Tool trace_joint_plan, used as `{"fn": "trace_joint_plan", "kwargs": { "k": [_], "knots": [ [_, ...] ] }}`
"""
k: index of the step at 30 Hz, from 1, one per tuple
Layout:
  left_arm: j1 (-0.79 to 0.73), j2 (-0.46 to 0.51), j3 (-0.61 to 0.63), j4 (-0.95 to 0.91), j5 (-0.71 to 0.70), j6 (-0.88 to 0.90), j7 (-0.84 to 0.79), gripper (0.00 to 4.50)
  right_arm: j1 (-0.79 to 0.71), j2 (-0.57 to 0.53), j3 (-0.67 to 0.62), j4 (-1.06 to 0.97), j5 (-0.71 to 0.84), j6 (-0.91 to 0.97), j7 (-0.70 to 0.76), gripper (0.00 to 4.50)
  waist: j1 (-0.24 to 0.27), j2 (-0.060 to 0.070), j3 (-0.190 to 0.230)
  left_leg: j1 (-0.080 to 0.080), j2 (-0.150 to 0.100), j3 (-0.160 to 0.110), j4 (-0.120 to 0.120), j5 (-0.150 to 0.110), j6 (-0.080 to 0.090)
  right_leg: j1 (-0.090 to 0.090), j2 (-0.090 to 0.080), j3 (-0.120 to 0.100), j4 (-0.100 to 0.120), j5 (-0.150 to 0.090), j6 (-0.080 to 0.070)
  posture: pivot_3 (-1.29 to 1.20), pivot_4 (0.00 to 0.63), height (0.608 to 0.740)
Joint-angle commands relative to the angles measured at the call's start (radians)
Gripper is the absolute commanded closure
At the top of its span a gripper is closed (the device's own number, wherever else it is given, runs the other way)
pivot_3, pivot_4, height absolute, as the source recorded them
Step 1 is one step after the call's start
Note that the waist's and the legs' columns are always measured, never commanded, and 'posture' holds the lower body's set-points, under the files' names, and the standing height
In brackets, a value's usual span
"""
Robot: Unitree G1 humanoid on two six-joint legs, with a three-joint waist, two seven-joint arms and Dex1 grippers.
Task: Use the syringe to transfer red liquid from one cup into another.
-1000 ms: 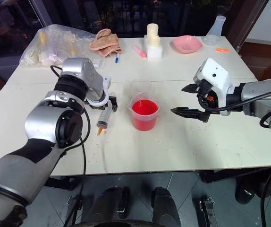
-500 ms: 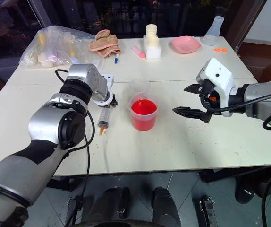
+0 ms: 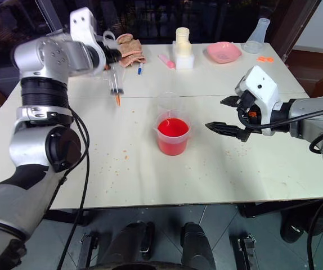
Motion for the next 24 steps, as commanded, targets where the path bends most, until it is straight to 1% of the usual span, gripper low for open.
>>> {"fn": "trace_joint_plan", "kwargs": {
  "k": [1,3,5,8,11,12,13,17,20,24],
  "knots": [
    [-0.043,-0.049,0.010,-0.085,-0.106,-0.100,-0.129,2.98,-0.065,0.084,-0.079,0.032,-0.010,-0.035,-0.109,0.21,0.000,0.000,0.000,0.000,0.000,0.000,0.000,0.000,0.000,0.000,0.000,0.000,0.000,0.000,0.000,0.00,0.150,0.740],
    [0.000,-0.093,-0.025,-0.161,-0.164,-0.170,-0.278,2.98,-0.101,0.150,-0.127,0.065,0.017,0.009,-0.182,0.21,-0.002,0.000,0.000,0.000,0.000,0.000,0.001,0.001,-0.001,0.001,0.000,0.000,0.000,0.000,0.000,0.00,0.150,0.740],
    [0.041,-0.142,-0.038,-0.215,-0.204,-0.256,-0.368,2.98,-0.133,0.191,-0.170,0.083,0.044,0.051,-0.229,0.21,-0.002,0.000,0.000,0.000,0.000,0.000,0.001,0.003,-0.004,0.000,0.000,0.000,0.000,0.000,0.000,0.00,0.150,0.740],
    [0.081,-0.170,-0.067,-0.254,-0.251,-0.280,-0.466,2.98,-0.166,0.229,-0.209,0.087,0.075,0.087,-0.280,0.21,-0.006,0.000,0.000,0.000,0.000,0.001,-0.001,0.003,-0.004,0.000,0.000,0.000,-0.001,0.000,0.000,0.00,0.150,0.740],
    [0.160,-0.208,-0.115,-0.351,-0.338,-0.312,-0.646,2.98,-0.216,0.287,-0.284,0.075,0.148,0.140,-0.355,0.21,-0.013,0.001,-0.001,0.001,0.000,0.002,-0.002,0.003,-0.003,-0.001,0.001,0.002,0.000,0.000,0.000,0.00,0.150,0.740],
    [0.192,-0.215,-0.141,-0.382,-0.345,-0.326,-0.688,2.98,-0.221,0.295,-0.302,0.066,0.169,0.160,-0.371,0.21,-0.013,0.001,-0.001,0.001,0.001,0.002,-0.002,0.002,-0.002,-0.001,0.001,0.002,0.001,0.000,0.000,0.00,0.150,0.740],
    [0.219,-0.216,-0.167,-0.402,-0.337,-0.345,-0.714,2.98,-0.221,0.298,-0.315,0.056,0.187,0.178,-0.383,0.21,-0.011,0.001,-0.001,0.001,0.001,0.002,-0.002,0.001,0.001,-0.001,0.001,0.002,0.001,0.000,0.000,0.00,0.150,0.740],
    [0.308,-0.205,-0.260,-0.452,-0.304,-0.403,-0.795,2.98,-0.217,0.311,-0.360,0.020,0.273,0.236,-0.425,0.21,-0.007,0.001,-0.001,0.002,0.001,0.002,-0.001,0.000,0.002,0.001,0.001,0.002,0.000,0.000,0.000,0.00,0.150,0.740],
    [0.377,-0.190,-0.326,-0.470,-0.279,-0.439,-0.846,2.98,-0.241,0.337,-0.393,0.010,0.356,0.279,-0.473,0.21,-0.005,0.002,-0.001,0.002,0.001,0.002,-0.001,0.000,0.003,0.001,0.001,0.002,0.001,0.000,0.000,0.00,0.150,0.740],
    [0.434,-0.172,-0.372,-0.470,-0.238,-0.509,-0.869,2.98,-0.262,0.356,-0.412,0.006,0.447,0.311,-0.539,0.21,-0.006,0.002,-0.001,0.003,0.001,0.002,-0.001,0.000,0.003,0.002,0.001,0.002,0.001,0.000,0.000,0.00,0.150,0.740]
  ]
}}
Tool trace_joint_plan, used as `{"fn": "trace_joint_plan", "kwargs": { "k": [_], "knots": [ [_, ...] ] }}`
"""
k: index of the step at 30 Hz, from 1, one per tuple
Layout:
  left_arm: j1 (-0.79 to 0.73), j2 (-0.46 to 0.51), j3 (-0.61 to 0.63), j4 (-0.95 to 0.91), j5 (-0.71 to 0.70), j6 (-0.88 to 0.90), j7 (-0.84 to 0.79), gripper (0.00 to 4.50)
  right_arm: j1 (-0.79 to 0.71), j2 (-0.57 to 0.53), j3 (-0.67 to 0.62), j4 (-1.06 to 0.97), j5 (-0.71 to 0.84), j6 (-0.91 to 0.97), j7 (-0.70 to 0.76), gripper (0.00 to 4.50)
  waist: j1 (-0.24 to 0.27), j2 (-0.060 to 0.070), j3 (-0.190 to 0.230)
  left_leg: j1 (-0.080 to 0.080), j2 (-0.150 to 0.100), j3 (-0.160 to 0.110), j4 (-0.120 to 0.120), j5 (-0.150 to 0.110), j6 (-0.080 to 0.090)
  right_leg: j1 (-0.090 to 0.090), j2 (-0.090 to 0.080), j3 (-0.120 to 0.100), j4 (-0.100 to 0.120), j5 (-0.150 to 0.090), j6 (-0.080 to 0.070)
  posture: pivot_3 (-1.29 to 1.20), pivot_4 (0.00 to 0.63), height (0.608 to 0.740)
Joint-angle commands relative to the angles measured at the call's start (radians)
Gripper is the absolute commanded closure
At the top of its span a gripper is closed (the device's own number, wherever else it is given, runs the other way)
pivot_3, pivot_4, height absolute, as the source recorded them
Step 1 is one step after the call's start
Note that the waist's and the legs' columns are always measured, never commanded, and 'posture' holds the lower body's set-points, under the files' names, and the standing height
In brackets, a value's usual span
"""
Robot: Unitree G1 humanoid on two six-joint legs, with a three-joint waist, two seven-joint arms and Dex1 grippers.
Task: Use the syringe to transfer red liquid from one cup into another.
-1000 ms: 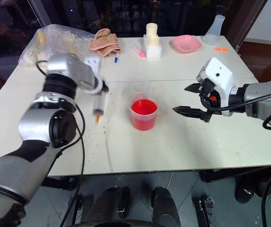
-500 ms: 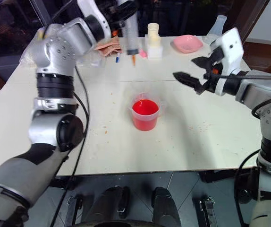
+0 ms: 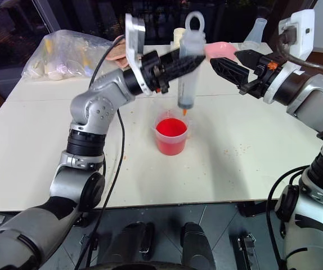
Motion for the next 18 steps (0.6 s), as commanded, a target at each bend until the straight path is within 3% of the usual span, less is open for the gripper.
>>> {"fn": "trace_joint_plan", "kwargs": {
  "k": [1,8,18],
  "knots": [
    [0.018,0.012,-0.019,-0.038,0.025,-0.078,-0.022,2.98,-0.043,0.013,-0.047,-0.029,0.105,0.018,-0.063,0.21,0.000,0.000,0.000,0.000,0.000,0.000,0.000,0.000,0.000,0.000,0.000,0.000,0.000,0.000,0.000,0.00,0.150,0.740],
    [0.072,0.000,-0.030,0.044,0.085,-0.190,-0.007,2.98,-0.035,0.057,-0.014,-0.034,0.285,0.022,-0.212,0.21,0.000,0.000,0.000,0.001,0.000,0.000,0.000,0.000,0.001,0.001,0.000,0.000,0.000,0.000,0.000,0.00,0.150,0.740],
    [0.126,-0.009,-0.050,0.004,0.097,-0.198,0.006,2.98,-0.010,0.064,0.114,-0.021,0.279,-0.051,-0.288,0.21,-0.001,0.000,0.000,0.001,0.000,0.000,0.001,-0.001,0.002,0.002,0.000,-0.001,0.000,0.000,0.000,0.00,0.150,0.740]
  ]
}}
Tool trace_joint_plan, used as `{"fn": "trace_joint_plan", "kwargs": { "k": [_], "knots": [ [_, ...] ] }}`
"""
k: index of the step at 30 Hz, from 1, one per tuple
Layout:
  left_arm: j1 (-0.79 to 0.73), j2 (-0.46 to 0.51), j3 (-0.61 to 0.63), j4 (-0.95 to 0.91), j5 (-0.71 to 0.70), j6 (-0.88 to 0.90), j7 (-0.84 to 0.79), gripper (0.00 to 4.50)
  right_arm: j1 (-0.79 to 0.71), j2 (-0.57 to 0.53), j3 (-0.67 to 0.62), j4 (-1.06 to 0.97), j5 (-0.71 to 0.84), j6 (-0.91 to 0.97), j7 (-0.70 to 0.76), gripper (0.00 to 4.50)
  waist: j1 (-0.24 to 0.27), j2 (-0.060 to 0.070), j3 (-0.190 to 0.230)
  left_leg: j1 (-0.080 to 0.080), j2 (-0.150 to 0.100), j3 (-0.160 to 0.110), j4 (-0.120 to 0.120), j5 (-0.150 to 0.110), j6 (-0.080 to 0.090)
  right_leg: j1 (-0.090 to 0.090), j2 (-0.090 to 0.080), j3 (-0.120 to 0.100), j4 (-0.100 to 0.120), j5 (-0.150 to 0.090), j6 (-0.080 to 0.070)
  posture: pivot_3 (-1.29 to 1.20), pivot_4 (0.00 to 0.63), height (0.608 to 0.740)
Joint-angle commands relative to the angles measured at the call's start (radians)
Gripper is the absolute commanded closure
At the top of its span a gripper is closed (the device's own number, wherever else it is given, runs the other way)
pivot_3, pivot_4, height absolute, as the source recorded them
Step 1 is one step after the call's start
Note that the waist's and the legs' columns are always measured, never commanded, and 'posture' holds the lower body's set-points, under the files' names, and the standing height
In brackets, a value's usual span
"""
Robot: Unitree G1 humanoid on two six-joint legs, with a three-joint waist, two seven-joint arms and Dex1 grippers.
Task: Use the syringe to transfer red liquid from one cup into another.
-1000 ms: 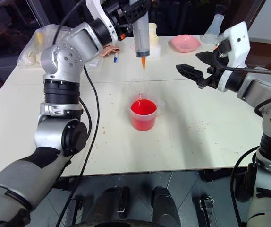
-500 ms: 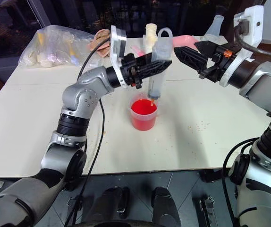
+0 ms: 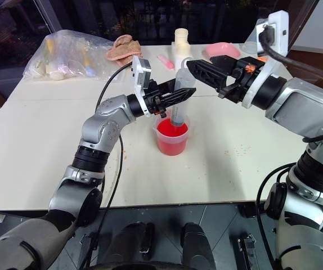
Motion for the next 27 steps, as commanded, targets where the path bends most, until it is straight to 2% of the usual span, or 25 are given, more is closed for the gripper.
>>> {"fn": "trace_joint_plan", "kwargs": {
  "k": [1,10,13,17,18,27],
  "knots": [
    [-0.004,-0.003,-0.005,-0.051,-0.005,-0.012,0.009,2.98,-0.001,-0.004,0.039,-0.008,-0.029,-0.040,-0.011,0.21,0.000,0.000,0.000,0.000,0.000,0.000,0.000,0.000,0.000,0.000,0.000,0.000,0.000,0.000,0.000,0.00,0.150,0.740],
    [0.006,0.003,0.001,-0.093,-0.022,0.032,0.034,2.98,-0.014,-0.001,0.122,0.042,-0.137,-0.084,-0.001,0.21,0.000,0.000,0.000,0.000,0.000,0.000,0.000,0.000,0.000,0.000,0.000,0.000,0.000,0.000,0.000,0.00,0.150,0.740],
    [0.014,0.008,-0.007,-0.102,-0.019,0.032,0.031,2.98,-0.024,0.010,0.134,0.060,-0.160,-0.103,0.008,1.08,0.000,0.000,0.000,0.000,0.000,0.000,0.000,0.000,0.000,0.000,0.000,-0.001,0.000,0.000,0.000,0.00,0.150,0.740],
    [0.035,0.015,-0.015,-0.121,-0.018,0.041,0.030,2.98,-0.030,0.018,0.138,0.062,-0.162,-0.115,0.011,2.97,-0.001,0.000,0.000,0.000,0.000,0.000,0.000,0.000,0.000,0.000,0.001,-0.001,0.000,0.000,0.000,0.00,0.150,0.740],
    [0.039,0.016,-0.016,-0.122,-0.017,0.042,0.030,2.98,-0.031,0.020,0.138,0.062,-0.159,-0.116,0.013,3.13,0.000,0.000,0.000,0.000,0.000,0.000,0.000,0.000,0.000,0.000,0.001,-0.001,0.000,0.000,0.000,0.00,0.150,0.740],
    [0.067,0.024,-0.027,-0.109,-0.002,0.033,0.026,2.98,-0.050,0.044,0.132,0.043,-0.118,-0.110,-0.006,3.13,0.001,0.000,0.000,0.000,0.000,0.000,0.000,0.000,0.000,0.001,0.000,-0.001,0.000,0.000,0.000,0.00,0.150,0.740]
  ]
}}
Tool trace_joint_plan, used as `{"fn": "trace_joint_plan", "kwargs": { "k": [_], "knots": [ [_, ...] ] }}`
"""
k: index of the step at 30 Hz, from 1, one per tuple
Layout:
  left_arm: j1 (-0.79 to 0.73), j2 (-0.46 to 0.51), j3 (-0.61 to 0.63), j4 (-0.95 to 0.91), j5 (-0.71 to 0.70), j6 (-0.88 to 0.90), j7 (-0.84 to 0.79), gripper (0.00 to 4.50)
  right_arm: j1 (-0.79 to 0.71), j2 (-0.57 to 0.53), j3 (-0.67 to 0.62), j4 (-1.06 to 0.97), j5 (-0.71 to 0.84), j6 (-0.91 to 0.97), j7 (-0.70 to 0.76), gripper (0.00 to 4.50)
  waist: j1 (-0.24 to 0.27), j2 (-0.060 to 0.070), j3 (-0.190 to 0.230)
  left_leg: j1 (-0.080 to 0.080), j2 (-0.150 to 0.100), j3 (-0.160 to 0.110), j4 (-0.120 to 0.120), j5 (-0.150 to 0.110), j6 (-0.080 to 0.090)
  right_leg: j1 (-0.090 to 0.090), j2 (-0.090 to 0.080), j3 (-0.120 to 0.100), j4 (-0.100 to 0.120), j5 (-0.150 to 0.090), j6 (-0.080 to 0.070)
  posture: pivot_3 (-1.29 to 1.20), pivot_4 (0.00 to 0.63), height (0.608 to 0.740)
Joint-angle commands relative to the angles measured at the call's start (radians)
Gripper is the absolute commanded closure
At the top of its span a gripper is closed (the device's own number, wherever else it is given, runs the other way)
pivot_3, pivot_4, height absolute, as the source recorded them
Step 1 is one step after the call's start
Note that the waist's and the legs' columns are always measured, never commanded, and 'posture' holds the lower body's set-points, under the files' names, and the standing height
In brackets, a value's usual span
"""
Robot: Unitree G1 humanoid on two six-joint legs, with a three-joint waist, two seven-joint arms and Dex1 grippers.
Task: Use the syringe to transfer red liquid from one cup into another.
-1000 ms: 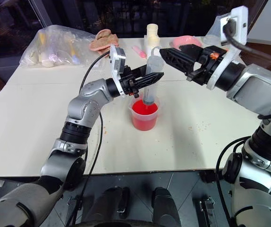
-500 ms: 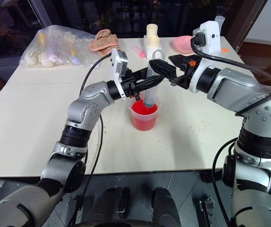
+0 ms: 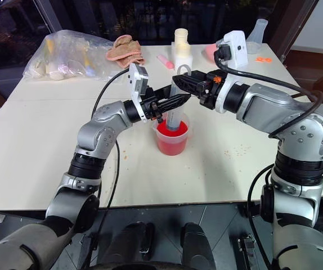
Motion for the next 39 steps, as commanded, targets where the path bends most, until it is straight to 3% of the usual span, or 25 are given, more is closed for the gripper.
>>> {"fn": "trace_joint_plan", "kwargs": {
  "k": [1,21,32,33,34,36,39],
  "knots": [
    [0.014,0.000,-0.018,-0.030,-0.003,-0.019,-0.020,2.98,-0.051,0.003,-0.054,-0.013,0.013,-0.032,-0.033,3.13,0.000,0.000,0.000,0.000,0.000,0.000,0.000,0.000,0.000,0.000,0.000,0.000,0.000,0.000,0.000,0.00,0.150,0.740],
    [0.065,0.004,-0.031,-0.020,0.007,-0.028,-0.017,2.98,-0.150,-0.036,-0.078,0.044,0.048,-0.058,-0.038,3.13,0.000,0.000,0.000,0.000,0.000,0.000,0.000,0.000,0.000,0.000,0.000,0.000,0.000,0.000,0.000,0.00,0.150,0.740],
    [0.025,-0.005,-0.006,-0.020,-0.009,-0.031,0.004,2.98,-0.114,-0.028,-0.065,0.022,0.097,-0.025,-0.041,3.13,0.000,0.000,0.000,0.000,0.000,0.000,0.000,0.000,0.000,0.000,0.000,0.000,-0.001,0.000,0.000,0.00,0.150,0.740],
    [0.019,-0.005,-0.002,-0.020,-0.011,-0.030,0.006,2.98,-0.111,-0.025,-0.064,0.022,0.109,-0.018,-0.049,2.11,0.000,0.000,0.000,0.000,0.000,0.000,0.000,0.000,0.000,0.000,0.000,0.000,-0.001,0.000,0.000,0.00,0.150,0.740],
    [0.012,-0.006,0.002,-0.020,-0.013,-0.032,0.007,2.98,-0.111,-0.024,-0.061,0.024,0.118,-0.010,-0.059,1.84,0.000,0.000,0.000,0.000,0.000,0.000,0.000,0.000,0.000,0.000,0.000,0.000,-0.001,0.000,0.000,0.00,0.150,0.740],
    [0.001,-0.009,0.009,-0.027,-0.021,-0.028,0.013,2.98,-0.109,-0.025,-0.060,0.028,0.139,0.003,-0.082,0.83,0.000,0.000,0.000,0.000,0.000,0.000,0.000,0.000,0.000,0.000,0.000,0.000,-0.001,0.000,0.000,0.00,0.150,0.740],
    [-0.013,-0.013,0.017,-0.037,-0.029,-0.020,0.023,2.98,-0.107,-0.036,-0.062,0.036,0.163,0.016,-0.108,0.83,0.000,0.000,0.000,0.000,0.000,0.000,0.000,0.000,0.000,0.000,0.000,0.000,-0.001,0.000,0.000,0.00,0.150,0.740]
  ]
}}
